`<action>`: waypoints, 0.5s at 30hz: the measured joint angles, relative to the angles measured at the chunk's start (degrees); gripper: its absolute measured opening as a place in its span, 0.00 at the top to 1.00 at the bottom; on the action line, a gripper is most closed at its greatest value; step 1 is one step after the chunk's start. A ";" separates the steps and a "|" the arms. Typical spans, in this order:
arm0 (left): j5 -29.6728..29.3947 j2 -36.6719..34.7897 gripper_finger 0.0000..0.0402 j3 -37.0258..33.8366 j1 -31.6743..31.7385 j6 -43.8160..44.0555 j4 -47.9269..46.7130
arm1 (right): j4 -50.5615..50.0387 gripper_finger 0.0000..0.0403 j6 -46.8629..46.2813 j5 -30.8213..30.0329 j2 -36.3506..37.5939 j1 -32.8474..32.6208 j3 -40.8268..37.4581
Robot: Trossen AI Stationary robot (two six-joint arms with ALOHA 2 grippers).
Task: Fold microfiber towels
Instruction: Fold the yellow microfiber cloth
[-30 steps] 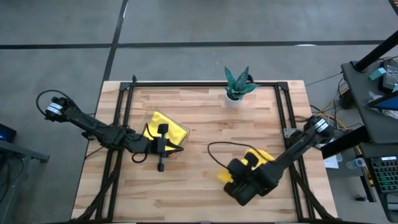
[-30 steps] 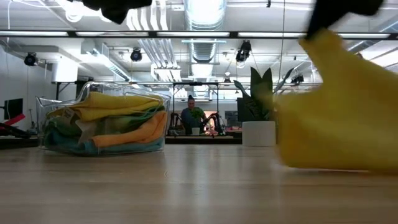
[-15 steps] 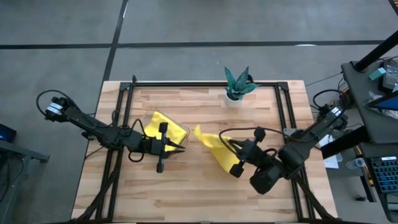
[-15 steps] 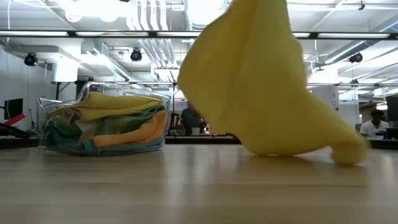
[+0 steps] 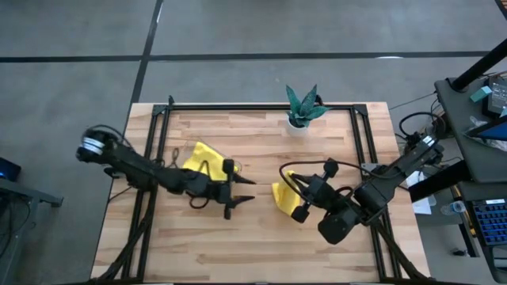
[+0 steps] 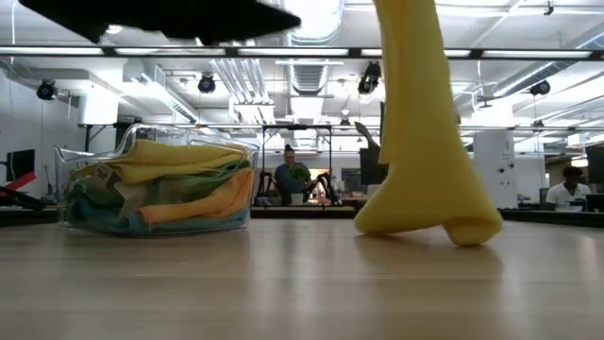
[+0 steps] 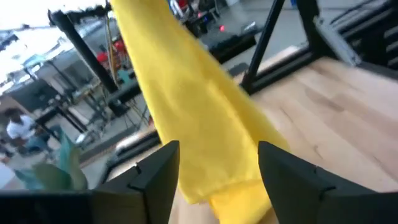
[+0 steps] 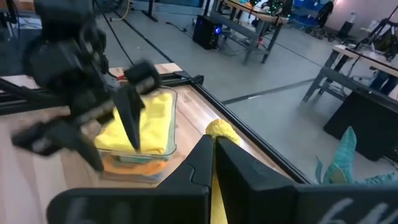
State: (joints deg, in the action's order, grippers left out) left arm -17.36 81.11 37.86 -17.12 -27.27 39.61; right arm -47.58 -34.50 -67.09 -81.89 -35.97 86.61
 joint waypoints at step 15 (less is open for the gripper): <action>1.23 21.95 0.49 6.87 1.01 14.23 13.85 | -0.10 0.98 0.26 -0.02 0.00 0.00 0.00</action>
State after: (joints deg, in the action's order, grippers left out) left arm -16.13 103.06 44.73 -16.11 -13.04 53.47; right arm -47.68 -34.24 -67.11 -81.89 -35.97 86.61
